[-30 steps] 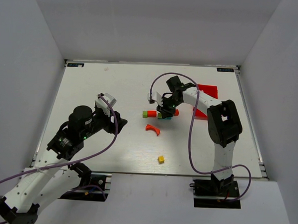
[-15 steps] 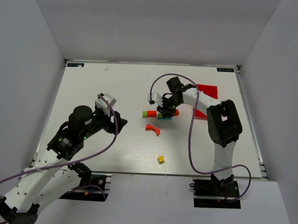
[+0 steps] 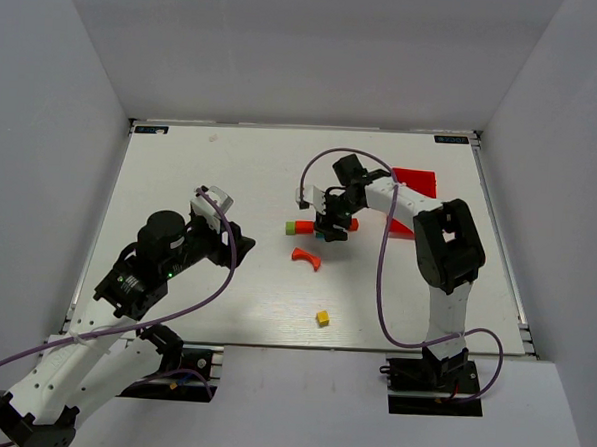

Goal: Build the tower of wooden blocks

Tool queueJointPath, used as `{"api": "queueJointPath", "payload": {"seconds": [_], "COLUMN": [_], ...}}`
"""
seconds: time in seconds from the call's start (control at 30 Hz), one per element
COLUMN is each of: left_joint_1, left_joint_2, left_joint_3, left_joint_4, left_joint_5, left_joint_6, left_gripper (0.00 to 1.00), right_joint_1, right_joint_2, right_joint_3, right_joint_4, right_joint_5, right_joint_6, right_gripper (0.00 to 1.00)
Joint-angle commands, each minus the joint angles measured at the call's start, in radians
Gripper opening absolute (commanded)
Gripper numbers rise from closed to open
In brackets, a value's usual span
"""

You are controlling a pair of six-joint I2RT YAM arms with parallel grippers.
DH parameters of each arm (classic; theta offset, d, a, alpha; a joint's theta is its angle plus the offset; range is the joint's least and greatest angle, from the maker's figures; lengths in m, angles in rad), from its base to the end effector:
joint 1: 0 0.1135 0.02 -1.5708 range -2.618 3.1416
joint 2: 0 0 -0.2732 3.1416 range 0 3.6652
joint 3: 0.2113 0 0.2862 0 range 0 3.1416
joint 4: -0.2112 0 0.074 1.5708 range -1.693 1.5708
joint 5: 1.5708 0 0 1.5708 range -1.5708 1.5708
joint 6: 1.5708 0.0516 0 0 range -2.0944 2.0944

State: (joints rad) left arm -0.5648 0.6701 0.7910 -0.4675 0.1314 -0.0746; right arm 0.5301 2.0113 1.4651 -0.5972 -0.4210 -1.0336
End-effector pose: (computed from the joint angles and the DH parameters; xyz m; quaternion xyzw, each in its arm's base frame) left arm 0.1604 -0.1096 0.3340 0.2348 0.7831 -0.2312 0.5274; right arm 0.3836 0.2493 0.1564 -0.7048 0.6469 0.1461 0.2518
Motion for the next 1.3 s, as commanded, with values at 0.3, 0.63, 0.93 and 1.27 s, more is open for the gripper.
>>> {"api": "queueJointPath", "payload": {"seconds": [0.3,0.63,0.93,1.27], "left_joint_1": [0.005,0.005,0.005,0.005], "left_joint_2": [-0.012,-0.012,-0.012,-0.012], "left_joint_3": [-0.007,-0.007,-0.007,-0.007], "left_joint_4": [0.004,0.004,0.004,0.004], "left_joint_5": [-0.004,-0.004,-0.004,-0.004], "left_joint_6": [0.007,0.007,0.007,0.007], "left_gripper": [0.78,0.78,0.78,0.78], "right_joint_1": [0.004,0.005,0.011,0.007], "right_joint_2": [0.023,0.069,0.092,0.106], "right_joint_3": [-0.011,0.027,0.057,0.074], "right_joint_4": [0.043,0.04,0.007,-0.016], "right_joint_5": [-0.002,0.018,0.008,-0.005], "right_joint_6": [0.0,0.004,0.0,-0.014], "right_gripper": [0.78,0.75,0.47,0.29]}}
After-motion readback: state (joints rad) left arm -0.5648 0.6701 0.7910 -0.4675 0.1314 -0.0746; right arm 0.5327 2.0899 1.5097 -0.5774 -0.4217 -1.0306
